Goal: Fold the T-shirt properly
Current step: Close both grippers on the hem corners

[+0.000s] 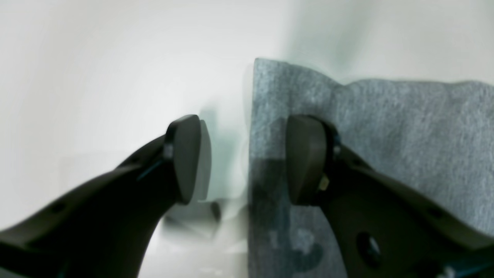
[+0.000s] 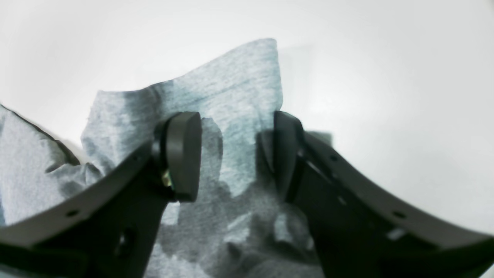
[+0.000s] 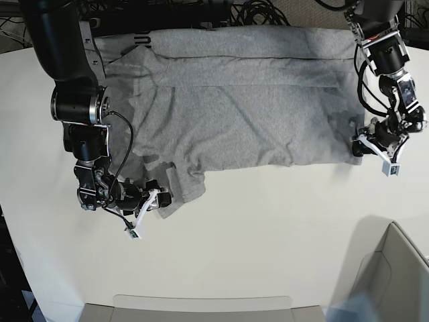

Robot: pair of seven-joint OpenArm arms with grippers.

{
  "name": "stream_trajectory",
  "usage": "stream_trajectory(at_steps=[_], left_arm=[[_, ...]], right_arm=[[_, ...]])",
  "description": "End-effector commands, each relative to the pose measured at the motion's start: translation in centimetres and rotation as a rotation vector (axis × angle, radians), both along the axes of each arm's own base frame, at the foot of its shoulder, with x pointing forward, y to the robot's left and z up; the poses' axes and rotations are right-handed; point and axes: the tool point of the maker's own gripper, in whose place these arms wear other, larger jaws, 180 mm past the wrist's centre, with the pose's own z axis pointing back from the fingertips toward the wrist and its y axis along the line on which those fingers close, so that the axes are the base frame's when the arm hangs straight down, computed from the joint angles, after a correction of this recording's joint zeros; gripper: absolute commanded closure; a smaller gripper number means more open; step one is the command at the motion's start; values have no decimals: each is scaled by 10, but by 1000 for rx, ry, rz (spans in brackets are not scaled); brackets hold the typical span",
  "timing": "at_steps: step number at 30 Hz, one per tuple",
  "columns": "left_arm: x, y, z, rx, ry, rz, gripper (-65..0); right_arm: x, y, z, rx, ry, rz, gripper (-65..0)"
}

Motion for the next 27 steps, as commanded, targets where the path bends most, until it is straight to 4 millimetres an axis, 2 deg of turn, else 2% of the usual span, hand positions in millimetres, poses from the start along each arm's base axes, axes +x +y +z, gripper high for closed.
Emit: stream_trajectory(at_steps=[1,4,7,9,14,16,19,21,23,27], left_arm=[[5,-7,3,4,4,-31,-334],[7,-27,-5,-15,17,-67,-314],[5,-32,-9,-23,22,-71,-299],[4,-34,-10,-21,27,-77,-257],[3,-32,-11,-16,32,-77,-62],[3,-31,-10,-15,32,-76,-28],[3,-28,-9,-15,30,-68,-23],[2,-24,-8,-18,23,-51,-14],[2,-14,-3,-26,4,-10,0],[4,-8,1,-30,-13,13,0]], right_arm=[[-8,-7,-7,-67,57,35,-296],[-8,-5,-7,-65,57,37,-295],[-9,-3,-7,-64,57,41,-264],[-8,-2,-6,-63,56,42,-195],[-5,2,-3,-60,46,43,-1],[-3,0,-2,-67,42,34,0],[7,-4,5,-79,23,7,0],[19,-6,17,-90,-20,-10,0],[26,-4,26,-97,-59,-15,0],[36,-4,42,-108,-120,-10,0]])
